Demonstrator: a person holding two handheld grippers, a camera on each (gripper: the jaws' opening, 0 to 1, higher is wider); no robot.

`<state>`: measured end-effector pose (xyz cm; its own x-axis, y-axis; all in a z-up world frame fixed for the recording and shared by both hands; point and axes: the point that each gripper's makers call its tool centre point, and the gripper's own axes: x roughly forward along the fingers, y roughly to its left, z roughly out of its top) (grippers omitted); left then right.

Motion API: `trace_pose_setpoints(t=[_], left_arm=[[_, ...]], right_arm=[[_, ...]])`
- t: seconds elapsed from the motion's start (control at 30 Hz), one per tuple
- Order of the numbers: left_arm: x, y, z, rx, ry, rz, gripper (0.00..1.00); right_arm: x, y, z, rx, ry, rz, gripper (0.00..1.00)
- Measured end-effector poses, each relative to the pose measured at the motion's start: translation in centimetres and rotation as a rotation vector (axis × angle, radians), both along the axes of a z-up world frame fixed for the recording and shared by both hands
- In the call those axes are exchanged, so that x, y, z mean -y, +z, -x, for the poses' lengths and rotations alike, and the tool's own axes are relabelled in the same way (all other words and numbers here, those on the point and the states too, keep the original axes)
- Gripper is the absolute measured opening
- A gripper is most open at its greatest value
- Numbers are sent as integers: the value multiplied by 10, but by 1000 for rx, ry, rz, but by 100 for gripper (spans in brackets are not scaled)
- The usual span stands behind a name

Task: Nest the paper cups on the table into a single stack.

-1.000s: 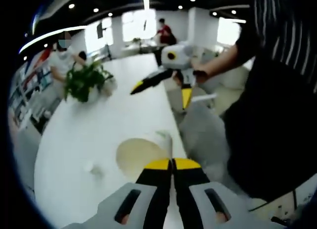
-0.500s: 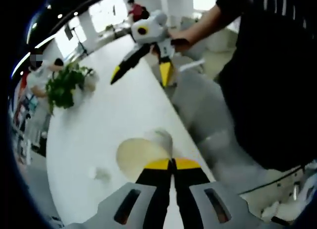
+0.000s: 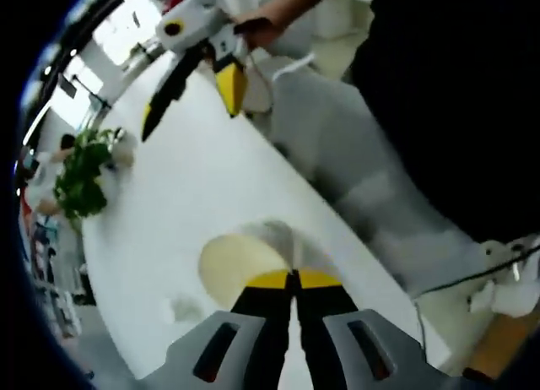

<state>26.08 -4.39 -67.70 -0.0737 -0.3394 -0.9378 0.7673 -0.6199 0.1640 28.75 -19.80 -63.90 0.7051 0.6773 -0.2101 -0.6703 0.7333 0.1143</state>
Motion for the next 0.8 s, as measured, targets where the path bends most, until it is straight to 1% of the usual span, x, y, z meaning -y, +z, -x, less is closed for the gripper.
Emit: trace_pose_setpoints(t=[0.2,0.27,0.4,0.43,0.5,0.67,0.8], left_arm=[[-2,-7,-1,17,-24,-32,0],[-3,-10,-2,25,-37,-42,0],[0,-12,-5,75,-82,-36,0],[-1,-13,-6,98,-122,-42,0],[-3,-17,-2,92,-158,-53,0],[-4,-25,-4,105,-173,-73,0],[-5,-31,-4,119,-198,-84,0]], right_arm=[[2,-1,1,8,-2,0,100],[2,1,0,21,-1,-12,100],[5,2,-2,12,-14,-48,100],[6,1,-1,9,-16,-50,100],[7,1,-1,10,-22,-54,100],[12,1,-1,-3,-43,-81,100],[11,0,1,-3,-41,-73,99]])
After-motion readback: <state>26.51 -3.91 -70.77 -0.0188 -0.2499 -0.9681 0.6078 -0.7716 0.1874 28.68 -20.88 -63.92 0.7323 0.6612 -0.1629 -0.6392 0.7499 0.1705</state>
